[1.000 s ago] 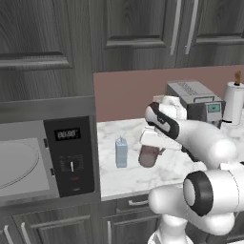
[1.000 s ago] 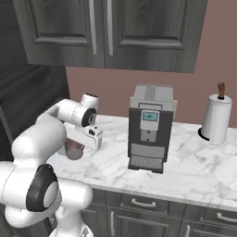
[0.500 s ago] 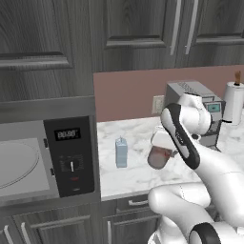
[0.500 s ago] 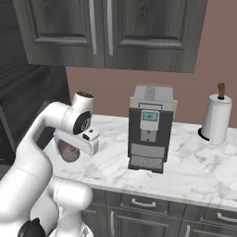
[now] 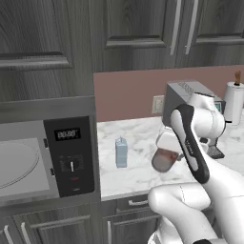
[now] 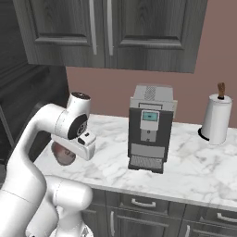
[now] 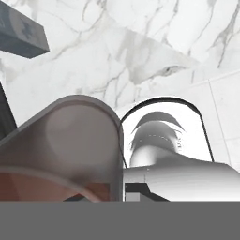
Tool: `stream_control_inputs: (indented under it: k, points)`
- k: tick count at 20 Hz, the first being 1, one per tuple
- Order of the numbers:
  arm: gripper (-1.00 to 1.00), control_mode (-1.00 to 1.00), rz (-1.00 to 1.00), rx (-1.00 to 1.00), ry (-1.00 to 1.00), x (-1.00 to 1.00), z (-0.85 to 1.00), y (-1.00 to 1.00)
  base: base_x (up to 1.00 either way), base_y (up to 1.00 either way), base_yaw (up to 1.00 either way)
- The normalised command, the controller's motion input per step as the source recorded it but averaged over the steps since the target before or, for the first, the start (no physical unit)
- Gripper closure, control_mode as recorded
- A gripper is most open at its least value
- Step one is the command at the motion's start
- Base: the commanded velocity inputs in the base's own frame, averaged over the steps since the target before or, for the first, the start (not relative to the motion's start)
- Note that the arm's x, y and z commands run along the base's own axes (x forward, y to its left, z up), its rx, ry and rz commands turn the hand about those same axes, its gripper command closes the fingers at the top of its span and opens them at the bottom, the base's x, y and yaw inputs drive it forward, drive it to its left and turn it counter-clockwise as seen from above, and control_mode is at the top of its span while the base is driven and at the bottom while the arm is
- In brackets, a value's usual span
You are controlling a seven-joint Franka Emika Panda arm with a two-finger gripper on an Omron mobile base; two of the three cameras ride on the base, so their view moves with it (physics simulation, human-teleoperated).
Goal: Place the microwavable item in the microwave. Then, close the microwave door and press the start button.
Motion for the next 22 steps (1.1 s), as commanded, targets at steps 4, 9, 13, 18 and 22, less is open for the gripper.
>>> stream_control_inputs:
  k: [4,9,13,18,22]
  points:
    - [1.00,-1.00,0.00,0.00,0.04,0.00,-0.03,0.00,0.00,0.00,0.00]
    - [1.00,-1.00,0.00,0.00,0.01,0.00,0.00,0.00,0.00,0.00,0.00]
    - [1.00,1.00,0.00,-0.02,0.01,0.00,0.00,0.02,-0.03,0.00,0.00]
    - [1.00,1.00,0.00,0.00,0.00,0.00,0.00,0.00,-0.85,0.00,0.01]
    - [1.00,1.00,0.00,0.00,0.00,0.00,0.00,0.00,-1.00,0.00,0.09]
